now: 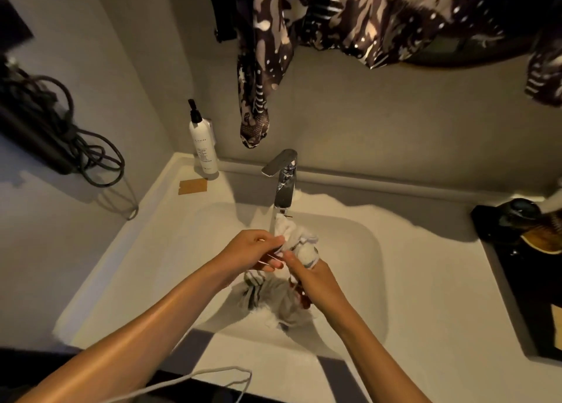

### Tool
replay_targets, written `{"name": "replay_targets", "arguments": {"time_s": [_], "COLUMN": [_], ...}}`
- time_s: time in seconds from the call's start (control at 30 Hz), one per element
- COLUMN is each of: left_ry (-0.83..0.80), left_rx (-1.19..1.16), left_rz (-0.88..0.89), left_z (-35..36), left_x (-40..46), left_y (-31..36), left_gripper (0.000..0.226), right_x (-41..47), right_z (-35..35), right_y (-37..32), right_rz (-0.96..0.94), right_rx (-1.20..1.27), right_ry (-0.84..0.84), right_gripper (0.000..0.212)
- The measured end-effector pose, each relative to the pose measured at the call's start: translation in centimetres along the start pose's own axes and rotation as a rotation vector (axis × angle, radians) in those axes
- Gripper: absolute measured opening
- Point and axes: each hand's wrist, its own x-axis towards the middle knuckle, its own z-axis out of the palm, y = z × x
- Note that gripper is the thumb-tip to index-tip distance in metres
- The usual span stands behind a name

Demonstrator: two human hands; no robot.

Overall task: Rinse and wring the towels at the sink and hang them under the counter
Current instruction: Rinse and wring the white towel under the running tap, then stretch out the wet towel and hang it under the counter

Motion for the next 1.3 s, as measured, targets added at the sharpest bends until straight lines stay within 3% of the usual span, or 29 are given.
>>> {"name": "replay_targets", "arguments": {"time_s": [0.1, 0.2, 0.33, 0.4, 0.47, 0.53, 0.6, 0.67, 0.7, 0.73, 0.77, 0.87, 0.93, 1.03, 1.1, 1.13, 1.2, 1.3], "left_ry": [0.120, 0.201, 0.203, 0.222, 0.340, 0.493, 0.583, 0.613, 0.621, 0.617, 0.612, 0.654, 0.707, 0.785, 0.824, 0.836, 0.857, 0.821], "left_rx": [-0.076, -0.299, -0.587, -0.598, -0.378, 0.062, 0.340, 0.530, 0.642, 0.740, 0.816, 0.972, 1.056, 1.211, 1.249, 1.225, 1.129, 1.030], "left_rz": [0.105, 0.111, 0.205, 0.281, 0.378, 0.521, 0.718, 0.943, 1.040, 1.117, 1.179, 1.302, 1.378, 1.473, 1.469, 1.455, 1.427, 1.346], "left_z": [0.7, 0.9, 1.5, 1.7, 1.6, 1.3, 1.3, 1.5, 1.7, 1.8, 2.0, 2.7, 2.7, 1.7, 1.0, 0.9, 0.9, 0.6], "left_x": [-1.3, -2.2, -3.7, -4.2, -4.8, -5.3, -6.1, -7.4, -8.0, -8.3, -8.7, -9.8, -10.5, -11.5, -12.6, -13.3, -14.6, -14.1], "left_y": [1.6, 2.4, 4.7, 6.5, 8.4, 10.3, 12.9, 15.9, 17.3, 18.4, 19.4, 21.6, 22.9, 24.7, 26.3, 27.2, 28.9, 29.4], "left_gripper": [0.022, 0.026, 0.028, 0.026, 0.029, 0.040, 0.041, 0.033, 0.030, 0.027, 0.028, 0.035, 0.032, 0.018, 0.018, 0.019, 0.029, 0.041], "right_x": [-1.3, -1.6, -1.9, -2.1, -2.2, -1.8, -1.9, -2.7, -3.3, -3.7, -4.1, -4.8, -4.6, -5.6, -6.4, -7.1, -7.3, -7.9], "right_z": [-1.4, -2.6, -3.5, -3.7, -3.9, -4.7, -5.6, -6.1, -6.3, -6.4, -6.5, -6.4, -6.7, -6.8, -6.7, -6.8, -6.5, -5.1], "right_y": [-1.2, -1.9, -2.6, -3.0, -3.8, -4.5, -5.1, -5.8, -6.6, -7.2, -8.5, -12.1, -13.1, -15.3, -17.1, -18.2, -19.3, -20.6], "right_rz": [-0.018, 0.013, 0.031, 0.040, 0.045, 0.060, 0.010, -0.239, -0.425, -0.599, -0.679, -0.630, -0.598, -0.647, -0.697, -0.707, -0.629, -0.454], "right_rx": [0.058, 0.277, 0.625, 0.722, 0.724, 0.663, 0.478, -0.029, -0.322, -0.511, -0.549, -0.382, -0.391, -0.262, -0.108, 0.037, 0.330, 0.275], "right_ry": [-0.059, -0.063, -0.106, -0.121, -0.096, -0.008, 0.099, 0.207, 0.222, 0.207, 0.143, -0.123, -0.210, -0.174, -0.035, 0.022, -0.079, -0.323], "right_gripper": [0.036, 0.044, 0.035, 0.031, 0.032, 0.045, 0.052, 0.051, 0.062, 0.069, 0.068, 0.061, 0.053, 0.035, 0.019, 0.024, 0.031, 0.047]}}
